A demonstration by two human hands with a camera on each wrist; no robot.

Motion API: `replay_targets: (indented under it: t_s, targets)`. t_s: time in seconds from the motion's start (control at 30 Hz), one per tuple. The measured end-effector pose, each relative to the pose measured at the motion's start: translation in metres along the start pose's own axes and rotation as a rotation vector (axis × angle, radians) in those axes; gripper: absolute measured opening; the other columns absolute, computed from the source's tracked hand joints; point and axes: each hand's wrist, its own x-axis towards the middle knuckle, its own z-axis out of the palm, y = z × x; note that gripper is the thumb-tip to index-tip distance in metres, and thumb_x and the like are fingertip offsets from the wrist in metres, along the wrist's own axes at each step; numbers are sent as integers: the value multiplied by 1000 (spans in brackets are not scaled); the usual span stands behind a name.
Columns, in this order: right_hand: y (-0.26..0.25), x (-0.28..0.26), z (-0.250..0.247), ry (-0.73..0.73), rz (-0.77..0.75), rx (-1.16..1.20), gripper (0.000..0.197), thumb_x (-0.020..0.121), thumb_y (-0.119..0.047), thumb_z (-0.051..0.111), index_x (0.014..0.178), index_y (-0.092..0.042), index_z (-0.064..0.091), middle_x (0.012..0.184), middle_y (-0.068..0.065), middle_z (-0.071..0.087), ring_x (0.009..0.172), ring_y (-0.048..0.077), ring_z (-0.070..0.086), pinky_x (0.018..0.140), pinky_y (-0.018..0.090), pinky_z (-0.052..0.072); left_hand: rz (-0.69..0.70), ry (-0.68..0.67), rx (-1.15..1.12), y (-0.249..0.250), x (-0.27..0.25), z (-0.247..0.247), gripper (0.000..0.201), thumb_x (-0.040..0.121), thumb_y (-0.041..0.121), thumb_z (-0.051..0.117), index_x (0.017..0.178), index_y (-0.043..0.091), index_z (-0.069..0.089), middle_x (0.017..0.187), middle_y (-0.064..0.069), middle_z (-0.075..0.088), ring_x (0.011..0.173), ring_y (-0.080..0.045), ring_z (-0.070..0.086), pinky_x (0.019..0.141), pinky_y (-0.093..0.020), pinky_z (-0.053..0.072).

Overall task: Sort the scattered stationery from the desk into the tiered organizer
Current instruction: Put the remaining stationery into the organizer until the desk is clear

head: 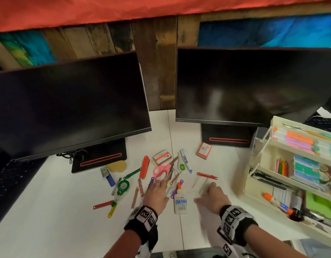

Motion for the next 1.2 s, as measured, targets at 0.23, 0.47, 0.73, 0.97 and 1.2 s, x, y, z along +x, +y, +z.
replay_targets:
  t_s: [0.23,0.47,0.73,0.97,1.2]
  targets:
    - [-16,11,-4,103,-148,-63,23,90,-19,47,112,-12,50,120,8,48,103,30,56,88,34,44,-74,-38,-60,8,8,0,31,94,22,53,123,11,48,125,-5,55,114,-20,56,92,-28,48]
    - [-11,22,-5,83,79,153,54,77,-64,54,96,-14,61,95,5,66,85,23,62,78,30,50,-114,-24,-75,6,6,-3,26,96,22,49,117,7,50,120,-8,54,107,-22,58,86,-28,47]
    - [-38,36,-7,81,45,37,50,75,-65,55,91,-18,60,85,-1,67,74,18,63,67,29,49,-137,25,-99,1,2,-8,18,97,21,47,107,8,53,106,-5,64,99,-20,62,73,-23,42]
    - [-43,37,-9,69,47,-16,26,96,-19,36,104,-9,58,106,8,63,86,24,59,72,30,45,-202,-13,-80,6,2,-13,20,95,21,49,111,9,52,107,-6,65,101,-21,63,78,-28,48]
    - [-35,31,-12,15,-102,-113,16,94,-14,39,85,-12,52,96,7,56,86,23,57,69,27,41,-240,6,-138,18,8,-21,35,96,9,46,130,13,40,116,-9,64,108,-26,62,85,-33,51]
